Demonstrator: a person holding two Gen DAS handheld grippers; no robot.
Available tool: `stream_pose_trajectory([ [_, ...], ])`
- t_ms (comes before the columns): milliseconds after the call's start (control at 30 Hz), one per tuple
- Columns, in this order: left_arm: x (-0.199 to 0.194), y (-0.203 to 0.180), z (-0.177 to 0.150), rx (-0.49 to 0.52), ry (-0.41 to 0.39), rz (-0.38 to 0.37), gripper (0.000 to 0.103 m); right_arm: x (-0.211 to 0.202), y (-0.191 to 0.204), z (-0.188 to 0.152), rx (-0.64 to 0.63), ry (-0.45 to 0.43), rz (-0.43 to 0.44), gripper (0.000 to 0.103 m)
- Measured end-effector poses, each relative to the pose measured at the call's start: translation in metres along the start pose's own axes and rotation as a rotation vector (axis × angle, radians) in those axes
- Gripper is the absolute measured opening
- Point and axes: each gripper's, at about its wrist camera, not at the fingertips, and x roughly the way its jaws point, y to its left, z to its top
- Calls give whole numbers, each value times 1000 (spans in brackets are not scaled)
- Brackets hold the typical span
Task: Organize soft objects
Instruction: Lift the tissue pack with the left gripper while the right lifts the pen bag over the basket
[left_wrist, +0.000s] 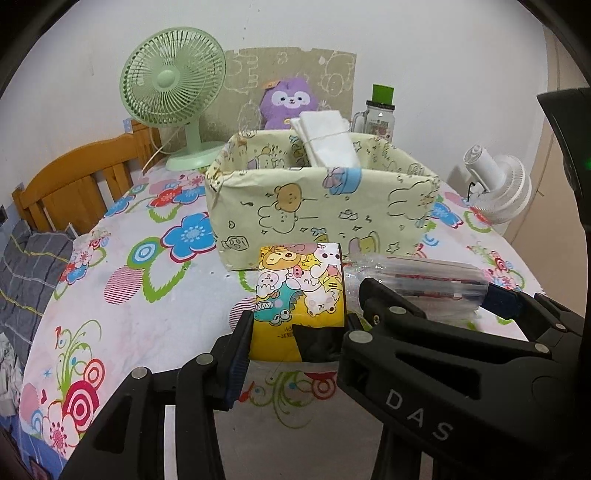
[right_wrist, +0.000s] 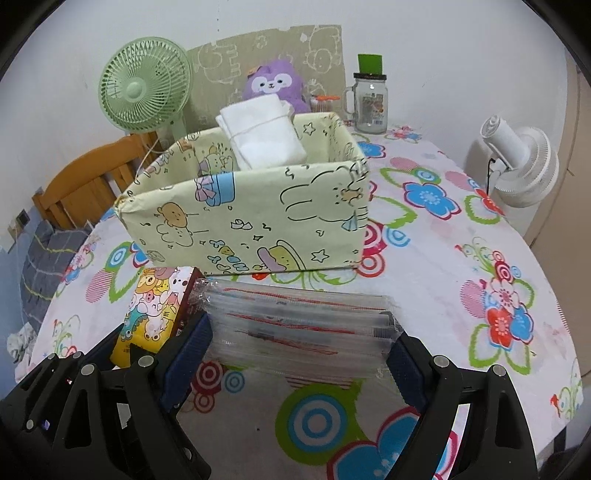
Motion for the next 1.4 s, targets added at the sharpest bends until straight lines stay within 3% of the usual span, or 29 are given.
stream_pose_trajectory([
  [833,-80,-19,6,20,-149,-7,49,-93,-3,-1,-2,-159,-7,90],
  [1400,-118,-24,31,34,-223,-9,49,-138,2,23,-13,-236,7,90],
])
